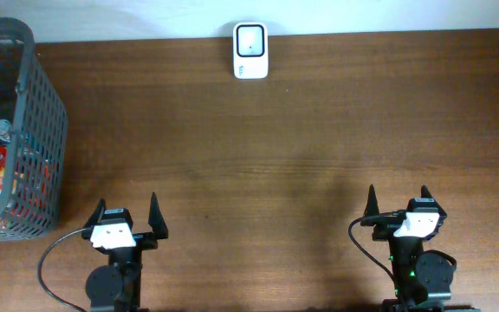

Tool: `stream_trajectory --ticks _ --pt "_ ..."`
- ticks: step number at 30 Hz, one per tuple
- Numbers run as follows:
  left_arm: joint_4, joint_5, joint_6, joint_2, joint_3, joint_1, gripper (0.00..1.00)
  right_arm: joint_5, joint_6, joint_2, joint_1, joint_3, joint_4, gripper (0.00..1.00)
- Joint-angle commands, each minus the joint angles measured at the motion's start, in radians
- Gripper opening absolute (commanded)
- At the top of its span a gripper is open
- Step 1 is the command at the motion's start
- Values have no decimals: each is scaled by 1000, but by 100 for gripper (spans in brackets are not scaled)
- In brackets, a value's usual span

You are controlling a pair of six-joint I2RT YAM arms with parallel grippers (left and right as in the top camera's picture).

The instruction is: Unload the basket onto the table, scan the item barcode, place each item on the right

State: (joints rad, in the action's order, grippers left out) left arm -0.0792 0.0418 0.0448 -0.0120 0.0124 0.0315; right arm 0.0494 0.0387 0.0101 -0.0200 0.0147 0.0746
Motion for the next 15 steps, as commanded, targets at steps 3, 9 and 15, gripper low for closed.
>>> stream_trajectory --ticks 3,9,15 --pt "281 -444 -22 7 -3 2 99 -10 6 -6 -6 -9 4 99" --pt "721 -553 -77 -38 268 2 99 -10 6 -6 -6 -9 4 98" --pt "-143 -836 -80 -608 1087 2 99 -10 6 -6 -6 -9 4 98"
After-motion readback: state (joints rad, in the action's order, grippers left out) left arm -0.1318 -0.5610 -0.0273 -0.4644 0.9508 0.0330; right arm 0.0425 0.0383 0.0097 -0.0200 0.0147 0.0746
